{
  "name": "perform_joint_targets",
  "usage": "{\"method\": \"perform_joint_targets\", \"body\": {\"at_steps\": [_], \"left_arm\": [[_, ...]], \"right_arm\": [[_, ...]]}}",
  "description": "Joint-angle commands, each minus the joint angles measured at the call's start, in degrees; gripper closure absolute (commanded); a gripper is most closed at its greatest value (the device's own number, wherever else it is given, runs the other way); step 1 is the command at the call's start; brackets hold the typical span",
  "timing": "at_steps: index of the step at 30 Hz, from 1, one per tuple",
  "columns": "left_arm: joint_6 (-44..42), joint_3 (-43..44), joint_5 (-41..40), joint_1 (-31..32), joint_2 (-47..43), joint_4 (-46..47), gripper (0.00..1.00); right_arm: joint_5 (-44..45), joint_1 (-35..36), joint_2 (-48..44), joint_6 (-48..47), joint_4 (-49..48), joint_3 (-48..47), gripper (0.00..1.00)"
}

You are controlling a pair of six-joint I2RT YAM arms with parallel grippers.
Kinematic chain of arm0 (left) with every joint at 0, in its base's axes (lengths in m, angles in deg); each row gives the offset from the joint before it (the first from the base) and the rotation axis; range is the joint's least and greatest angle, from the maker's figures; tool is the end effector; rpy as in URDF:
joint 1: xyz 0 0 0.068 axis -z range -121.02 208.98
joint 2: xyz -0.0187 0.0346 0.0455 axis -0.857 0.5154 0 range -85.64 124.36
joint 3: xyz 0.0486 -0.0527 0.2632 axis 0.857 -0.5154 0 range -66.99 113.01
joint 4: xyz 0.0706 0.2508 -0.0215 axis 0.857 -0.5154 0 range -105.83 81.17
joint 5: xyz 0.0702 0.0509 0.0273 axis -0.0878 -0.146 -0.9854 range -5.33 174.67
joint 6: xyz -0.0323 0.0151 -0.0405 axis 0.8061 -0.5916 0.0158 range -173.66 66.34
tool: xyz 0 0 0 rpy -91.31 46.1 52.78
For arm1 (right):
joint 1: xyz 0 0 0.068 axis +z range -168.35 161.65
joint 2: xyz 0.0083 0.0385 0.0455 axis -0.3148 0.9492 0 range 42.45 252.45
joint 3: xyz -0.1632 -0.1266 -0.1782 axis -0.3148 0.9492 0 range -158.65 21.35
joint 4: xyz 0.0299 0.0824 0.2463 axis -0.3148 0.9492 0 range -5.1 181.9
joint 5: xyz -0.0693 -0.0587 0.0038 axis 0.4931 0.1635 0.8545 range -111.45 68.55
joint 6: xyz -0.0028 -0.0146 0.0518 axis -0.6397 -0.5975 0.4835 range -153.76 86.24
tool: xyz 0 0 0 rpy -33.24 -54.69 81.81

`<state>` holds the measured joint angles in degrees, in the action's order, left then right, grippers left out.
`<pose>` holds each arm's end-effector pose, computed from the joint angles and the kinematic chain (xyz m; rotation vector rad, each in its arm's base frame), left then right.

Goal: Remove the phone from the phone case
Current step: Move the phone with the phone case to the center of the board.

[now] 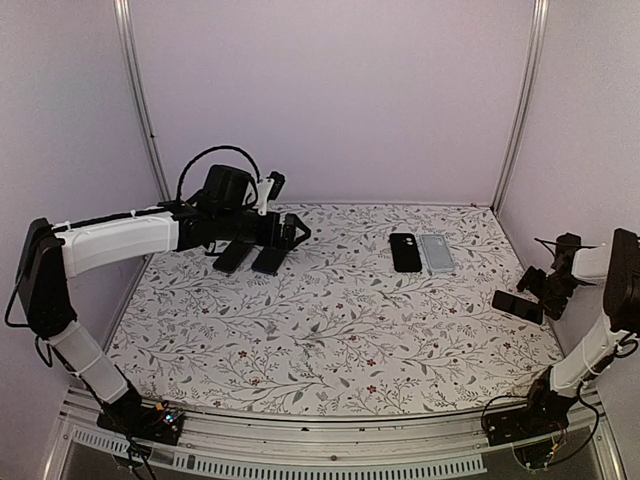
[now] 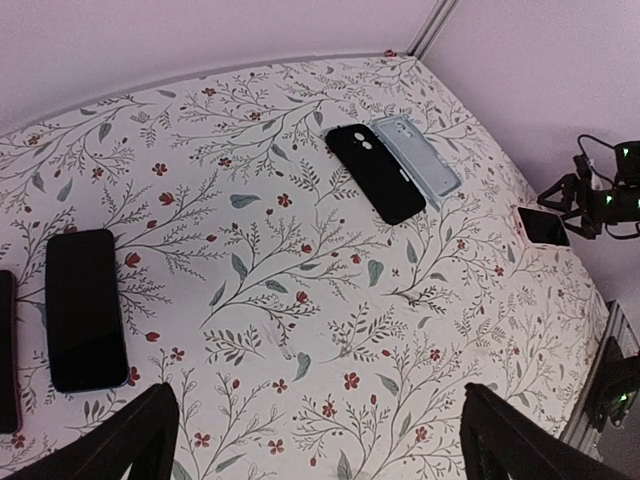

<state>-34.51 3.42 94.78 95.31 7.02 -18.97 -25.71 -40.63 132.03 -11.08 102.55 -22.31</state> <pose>0.2974 -0.2265 0.2815 0.4383 2.1784 -0.7419 0.2604 -0.1038 0.1453 1.0025 2.4842 0.1018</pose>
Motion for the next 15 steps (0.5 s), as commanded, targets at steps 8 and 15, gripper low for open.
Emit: {"method": "perform_joint_targets", "body": {"at_steps": [8,15], "left_arm": [[0.65,-0.11,1.59,-1.0,0.18,1.48,0.01],[0.97,-0.09,2.2,-1.01,0.41,1.5,0.01]], "right_arm": [[-7.38,25.29,-8.82,17.49,3.49,5.53,0.01],[3.57,25.07,-11.27,9.65,10.33,-0.84,0.01]]}}
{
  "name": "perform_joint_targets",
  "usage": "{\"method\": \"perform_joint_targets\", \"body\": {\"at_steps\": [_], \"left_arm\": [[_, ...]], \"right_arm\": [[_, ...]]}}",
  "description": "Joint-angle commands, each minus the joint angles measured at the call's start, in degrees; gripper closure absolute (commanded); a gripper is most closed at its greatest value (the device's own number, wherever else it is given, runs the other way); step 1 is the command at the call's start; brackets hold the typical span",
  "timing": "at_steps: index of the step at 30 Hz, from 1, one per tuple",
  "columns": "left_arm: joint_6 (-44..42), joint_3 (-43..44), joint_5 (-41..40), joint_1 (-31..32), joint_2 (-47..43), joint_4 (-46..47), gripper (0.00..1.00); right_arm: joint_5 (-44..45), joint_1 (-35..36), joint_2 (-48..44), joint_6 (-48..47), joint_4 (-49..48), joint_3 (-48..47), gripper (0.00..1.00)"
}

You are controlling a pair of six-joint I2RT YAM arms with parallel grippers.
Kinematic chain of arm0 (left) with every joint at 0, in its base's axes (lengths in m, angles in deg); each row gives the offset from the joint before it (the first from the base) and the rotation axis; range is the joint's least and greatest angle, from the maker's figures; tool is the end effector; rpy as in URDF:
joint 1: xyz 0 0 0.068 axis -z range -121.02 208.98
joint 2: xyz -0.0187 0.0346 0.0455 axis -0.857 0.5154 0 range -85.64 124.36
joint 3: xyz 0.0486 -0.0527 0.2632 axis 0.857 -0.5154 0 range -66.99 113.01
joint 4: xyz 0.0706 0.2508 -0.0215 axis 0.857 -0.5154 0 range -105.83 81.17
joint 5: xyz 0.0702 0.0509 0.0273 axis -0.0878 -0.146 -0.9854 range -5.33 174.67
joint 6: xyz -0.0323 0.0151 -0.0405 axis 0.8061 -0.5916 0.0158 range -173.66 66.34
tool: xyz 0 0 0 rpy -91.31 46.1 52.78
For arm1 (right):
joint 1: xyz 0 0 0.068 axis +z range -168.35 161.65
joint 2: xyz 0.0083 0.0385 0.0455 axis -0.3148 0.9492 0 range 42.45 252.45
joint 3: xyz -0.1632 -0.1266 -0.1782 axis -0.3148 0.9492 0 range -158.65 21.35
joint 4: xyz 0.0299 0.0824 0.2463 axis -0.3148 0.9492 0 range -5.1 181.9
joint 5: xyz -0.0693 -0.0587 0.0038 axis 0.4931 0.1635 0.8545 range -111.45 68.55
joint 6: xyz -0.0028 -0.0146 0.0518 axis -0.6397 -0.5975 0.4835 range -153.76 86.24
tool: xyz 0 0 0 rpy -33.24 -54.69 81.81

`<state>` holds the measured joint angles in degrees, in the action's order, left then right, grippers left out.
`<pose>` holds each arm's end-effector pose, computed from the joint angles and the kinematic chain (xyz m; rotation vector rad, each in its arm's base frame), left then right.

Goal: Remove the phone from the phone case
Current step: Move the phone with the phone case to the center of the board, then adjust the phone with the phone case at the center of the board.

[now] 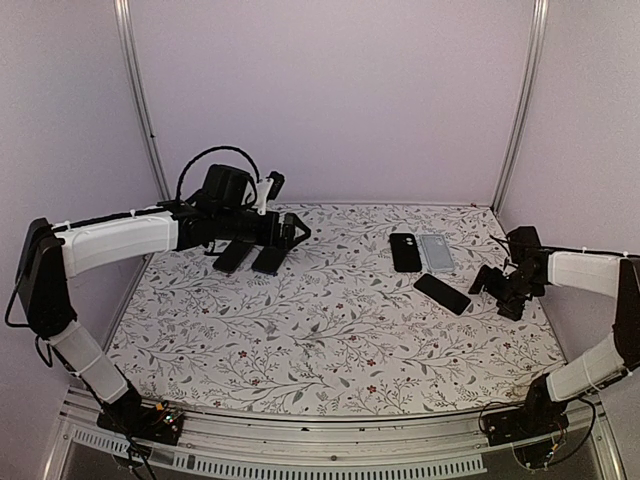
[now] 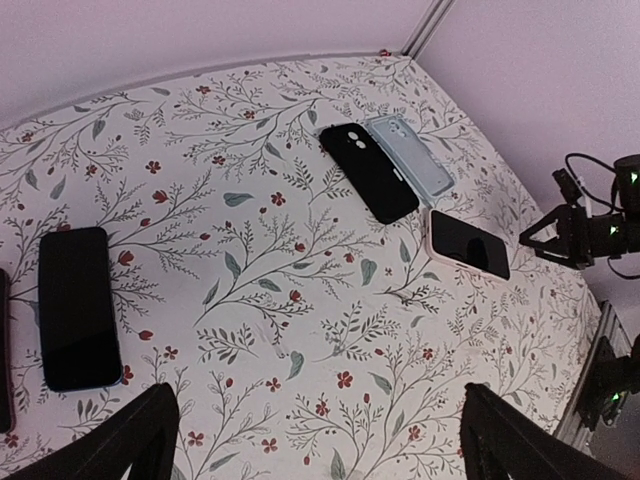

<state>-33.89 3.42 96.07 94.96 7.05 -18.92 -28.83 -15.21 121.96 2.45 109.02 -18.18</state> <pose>0.2983 -0.2254 0.2815 0.4343 2.1833 -0.7679 0.2453 0.0181 0.1634 0.7391 2.6325 0.3777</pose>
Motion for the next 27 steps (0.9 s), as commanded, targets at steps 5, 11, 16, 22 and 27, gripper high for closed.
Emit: {"method": "perform_joint_targets", "body": {"at_steps": [5,11,16,22,27], "left_arm": [[0.42,-0.19,1.03,-0.65,0.78,1.39,0.01],[0.8,-0.01,1.56,-0.65,1.18,1.36,0.01],[1.21,0.33,1.83,-0.65,1.4,1.27,0.01],[2.19,0.49,2.26,-0.66,1.64,1.17,0.01],[2.9,1.09,2.35,-0.66,2.16,0.59,0.01]], "right_arm": [[-3.51,-0.36,3.5,-17.47,-3.93,-9.18,0.01],[-11.75,0.4,14.31,-25.39,-7.06,-13.46,0.01],[-13.51,1.46,19.47,-25.92,-8.5,-14.93,0.01],[-12.87,8.15,19.85,-23.67,-7.63,-13.09,0.01],[-7.39,16.22,16.99,-19.2,-5.23,-10.07,0.01]]}}
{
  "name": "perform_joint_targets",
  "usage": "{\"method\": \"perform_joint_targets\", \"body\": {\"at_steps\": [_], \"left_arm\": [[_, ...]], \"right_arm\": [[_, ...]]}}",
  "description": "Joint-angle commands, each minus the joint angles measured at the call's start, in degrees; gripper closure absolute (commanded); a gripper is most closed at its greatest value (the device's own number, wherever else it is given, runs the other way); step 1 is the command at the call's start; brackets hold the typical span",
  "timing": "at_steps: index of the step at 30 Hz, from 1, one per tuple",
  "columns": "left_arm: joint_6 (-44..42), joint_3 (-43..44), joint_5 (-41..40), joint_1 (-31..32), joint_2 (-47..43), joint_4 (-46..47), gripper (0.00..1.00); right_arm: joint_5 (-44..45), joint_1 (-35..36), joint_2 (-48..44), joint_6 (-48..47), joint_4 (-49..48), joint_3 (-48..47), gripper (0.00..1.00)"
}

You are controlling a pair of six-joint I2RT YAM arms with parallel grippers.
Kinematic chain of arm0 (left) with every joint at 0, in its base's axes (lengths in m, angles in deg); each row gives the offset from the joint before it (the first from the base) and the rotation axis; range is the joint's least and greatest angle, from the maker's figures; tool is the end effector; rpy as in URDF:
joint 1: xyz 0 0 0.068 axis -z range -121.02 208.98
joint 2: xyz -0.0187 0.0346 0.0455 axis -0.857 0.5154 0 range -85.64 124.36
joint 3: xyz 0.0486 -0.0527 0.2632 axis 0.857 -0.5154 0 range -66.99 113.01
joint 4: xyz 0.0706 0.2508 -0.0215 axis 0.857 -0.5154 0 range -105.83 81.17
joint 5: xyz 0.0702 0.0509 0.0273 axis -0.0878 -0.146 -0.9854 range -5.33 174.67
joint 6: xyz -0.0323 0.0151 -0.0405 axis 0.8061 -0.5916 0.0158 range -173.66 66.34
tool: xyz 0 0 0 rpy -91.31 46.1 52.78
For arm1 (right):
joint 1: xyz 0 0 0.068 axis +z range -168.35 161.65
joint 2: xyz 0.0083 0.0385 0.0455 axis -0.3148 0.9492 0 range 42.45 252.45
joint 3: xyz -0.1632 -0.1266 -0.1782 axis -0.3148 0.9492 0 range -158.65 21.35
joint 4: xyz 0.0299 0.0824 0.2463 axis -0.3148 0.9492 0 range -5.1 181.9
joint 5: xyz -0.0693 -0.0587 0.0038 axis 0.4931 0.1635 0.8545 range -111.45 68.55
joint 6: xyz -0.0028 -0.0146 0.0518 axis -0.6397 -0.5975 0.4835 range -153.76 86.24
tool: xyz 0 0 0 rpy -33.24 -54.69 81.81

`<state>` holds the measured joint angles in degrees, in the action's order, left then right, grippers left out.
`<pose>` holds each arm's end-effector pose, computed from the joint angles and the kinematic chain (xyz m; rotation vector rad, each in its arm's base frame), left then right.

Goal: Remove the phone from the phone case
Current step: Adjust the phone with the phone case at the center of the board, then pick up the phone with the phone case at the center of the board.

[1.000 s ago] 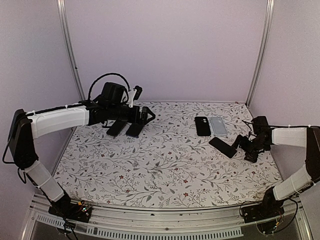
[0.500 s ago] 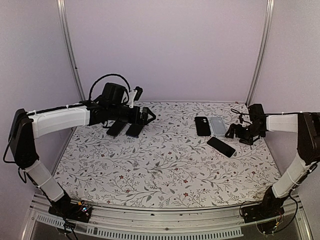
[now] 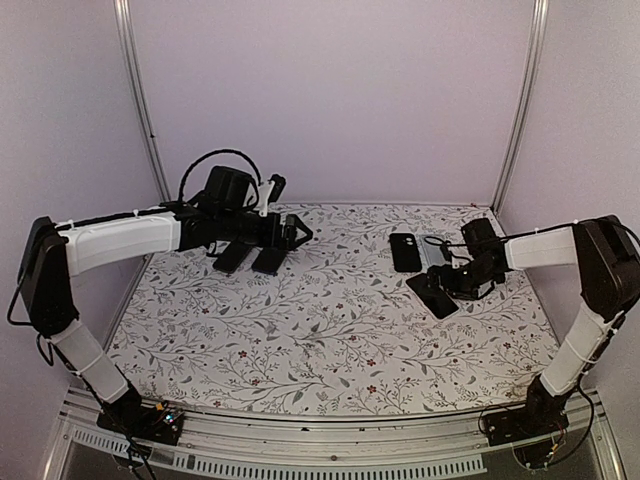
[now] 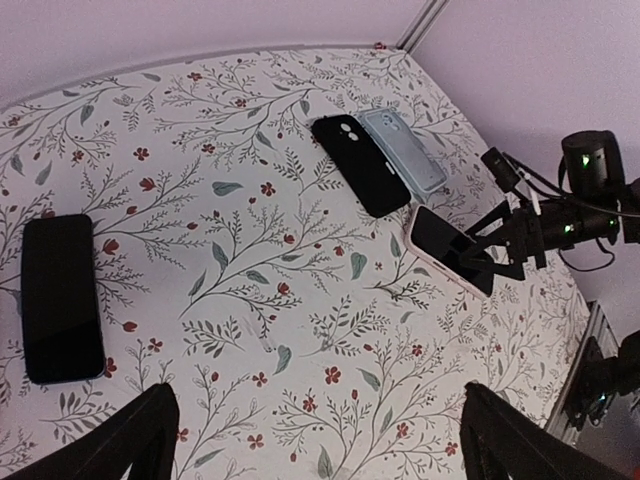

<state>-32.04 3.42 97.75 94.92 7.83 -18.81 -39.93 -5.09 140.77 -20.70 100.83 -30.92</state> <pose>0.2996 -0.2273 0.2770 0.4182 2.2086 -0.8115 0.3108 0.0849 0.1449 -0.1136 2.6807 0.5770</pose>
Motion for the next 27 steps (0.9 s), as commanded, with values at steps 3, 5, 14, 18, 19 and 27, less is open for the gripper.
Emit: {"method": "perform_joint_targets", "body": {"at_steps": [3,5,14,18,19,27], "left_arm": [[2.03,1.75,0.67,-0.61,2.02,0.34,0.01],[3.3,2.19,0.72,-0.57,2.76,0.33,0.01],[9.7,3.83,2.91,-0.59,6.35,1.67,0.01],[10.76,4.27,3.69,-0.61,7.51,1.77,0.01],[11.11,4.23,4.08,-0.61,7.86,1.89,0.01],[17.39,2.82,10.31,-0.61,11.28,6.62,0.01]], "right_arm": [[11.98,11.7,-3.03,6.9,6.88,2.39,0.01],[16.19,13.47,-2.68,9.62,9.45,1.91,0.01],[28.99,21.92,5.38,16.93,16.02,-5.85,0.01],[28.25,22.69,7.77,18.66,14.5,-7.37,0.01],[28.7,22.89,8.07,18.94,14.72,-7.51,0.01],[31.09,24.81,7.99,19.02,13.44,-4.35,0.23]]}}
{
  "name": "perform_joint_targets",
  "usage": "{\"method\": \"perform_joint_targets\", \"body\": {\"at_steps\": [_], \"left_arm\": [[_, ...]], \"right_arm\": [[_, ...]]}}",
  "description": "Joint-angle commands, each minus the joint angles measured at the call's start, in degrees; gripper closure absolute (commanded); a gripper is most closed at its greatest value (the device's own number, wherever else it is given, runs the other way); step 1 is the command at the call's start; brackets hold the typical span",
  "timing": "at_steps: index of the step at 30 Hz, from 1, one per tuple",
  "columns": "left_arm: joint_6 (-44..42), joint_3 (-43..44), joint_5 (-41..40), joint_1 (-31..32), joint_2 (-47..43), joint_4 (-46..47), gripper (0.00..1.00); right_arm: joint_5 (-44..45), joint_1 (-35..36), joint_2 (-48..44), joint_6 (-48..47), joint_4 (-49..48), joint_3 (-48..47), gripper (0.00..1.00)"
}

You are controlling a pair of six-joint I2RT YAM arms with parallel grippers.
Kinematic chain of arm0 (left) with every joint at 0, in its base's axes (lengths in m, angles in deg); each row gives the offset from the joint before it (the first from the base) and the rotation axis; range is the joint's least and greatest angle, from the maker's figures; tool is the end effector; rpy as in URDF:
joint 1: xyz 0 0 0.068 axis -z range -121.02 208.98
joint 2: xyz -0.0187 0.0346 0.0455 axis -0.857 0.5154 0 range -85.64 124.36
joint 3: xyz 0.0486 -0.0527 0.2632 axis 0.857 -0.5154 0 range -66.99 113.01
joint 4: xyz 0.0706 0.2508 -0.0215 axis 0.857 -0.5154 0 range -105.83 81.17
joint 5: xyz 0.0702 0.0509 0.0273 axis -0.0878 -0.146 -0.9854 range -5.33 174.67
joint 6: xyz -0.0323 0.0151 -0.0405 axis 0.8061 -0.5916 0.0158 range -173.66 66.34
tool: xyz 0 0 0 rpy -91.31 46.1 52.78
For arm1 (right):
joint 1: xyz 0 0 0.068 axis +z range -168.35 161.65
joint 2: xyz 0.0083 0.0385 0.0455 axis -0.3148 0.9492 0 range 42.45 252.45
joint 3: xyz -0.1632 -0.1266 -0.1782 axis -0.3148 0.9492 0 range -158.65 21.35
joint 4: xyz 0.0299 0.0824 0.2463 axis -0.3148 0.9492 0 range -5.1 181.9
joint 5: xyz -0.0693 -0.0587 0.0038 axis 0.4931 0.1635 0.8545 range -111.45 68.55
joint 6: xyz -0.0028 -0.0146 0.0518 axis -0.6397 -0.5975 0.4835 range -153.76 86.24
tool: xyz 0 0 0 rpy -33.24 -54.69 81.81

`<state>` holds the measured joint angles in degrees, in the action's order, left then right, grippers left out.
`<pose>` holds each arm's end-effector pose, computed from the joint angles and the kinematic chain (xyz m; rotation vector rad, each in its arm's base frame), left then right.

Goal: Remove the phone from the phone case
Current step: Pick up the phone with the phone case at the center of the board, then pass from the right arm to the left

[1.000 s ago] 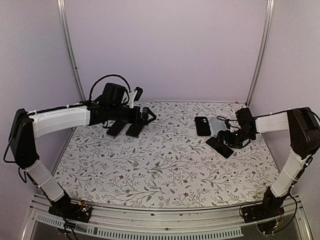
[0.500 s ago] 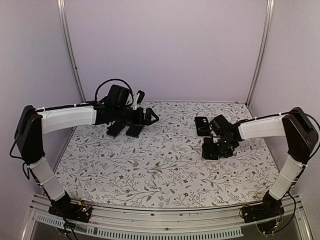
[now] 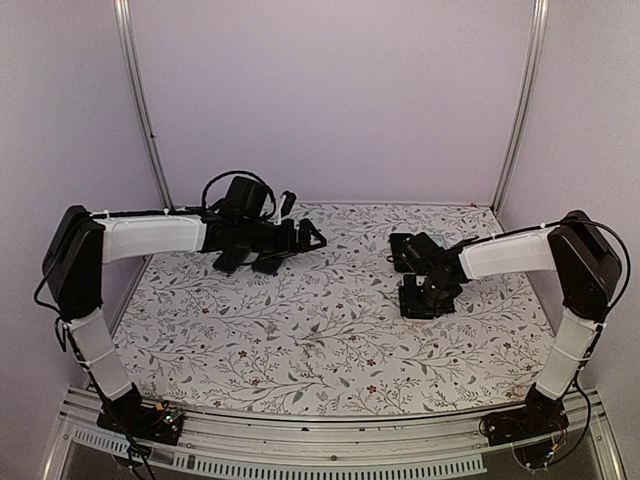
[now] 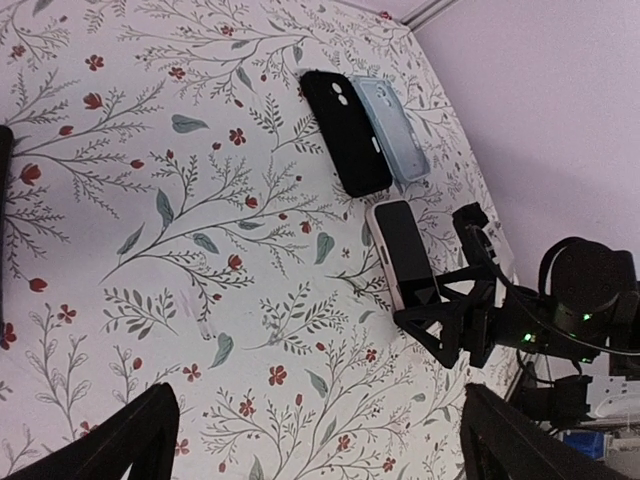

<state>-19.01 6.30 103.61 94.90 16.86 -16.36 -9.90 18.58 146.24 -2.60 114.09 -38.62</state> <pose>0.3224 -0.2479 0.2396 0.2245 2.3665 -1.0088 0.2704 0.1944 0.1395 -0.0983 2.7829 -0.0005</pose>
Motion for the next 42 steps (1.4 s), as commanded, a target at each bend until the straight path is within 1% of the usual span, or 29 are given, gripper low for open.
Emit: {"method": "perform_joint_targets", "body": {"at_steps": [1,7,11,12,21,26,29,35,42], "left_arm": [[5.28,-0.09,5.27,-0.58,2.79,4.81,0.01],[10.78,-1.29,9.62,-0.61,6.1,11.0,0.01],[13.54,-1.83,11.54,-0.8,7.79,13.86,0.01],[14.15,-1.84,12.02,-0.99,8.21,14.2,0.01],[19.96,-4.4,14.07,-2.61,10.82,19.73,0.01],[22.1,-5.52,13.57,-3.86,10.91,20.1,0.02],[26.16,-8.82,13.5,-4.34,10.74,24.89,0.04],[34.89,-12.18,16.69,-4.48,13.35,36.96,0.12],[40.85,-12.03,20.18,-3.63,15.99,44.36,0.2]], "right_arm": [[0.46,1.53,2.02,0.72,-0.42,3.36,0.28],[-0.87,5.17,-0.81,-3.52,-4.17,0.71,0.56],[-2.19,6.95,-1.99,-5.58,-7.29,-1.23,0.7],[-2.9,7.27,-2.61,-5.84,-8.34,-1.47,0.71],[-6.33,11.32,-3.37,-10.73,-13.38,-7.36,0.74],[-7.48,12.36,-2.37,-12.03,-14.02,-9.68,0.76],[-7.83,12.6,-2.0,-12.49,-14.67,-10.23,0.77],[-8.75,13.34,-2.63,-13.28,-16.0,-11.2,0.78],[-8.98,14.4,-2.77,-13.67,-16.26,-12.47,0.78]]}}
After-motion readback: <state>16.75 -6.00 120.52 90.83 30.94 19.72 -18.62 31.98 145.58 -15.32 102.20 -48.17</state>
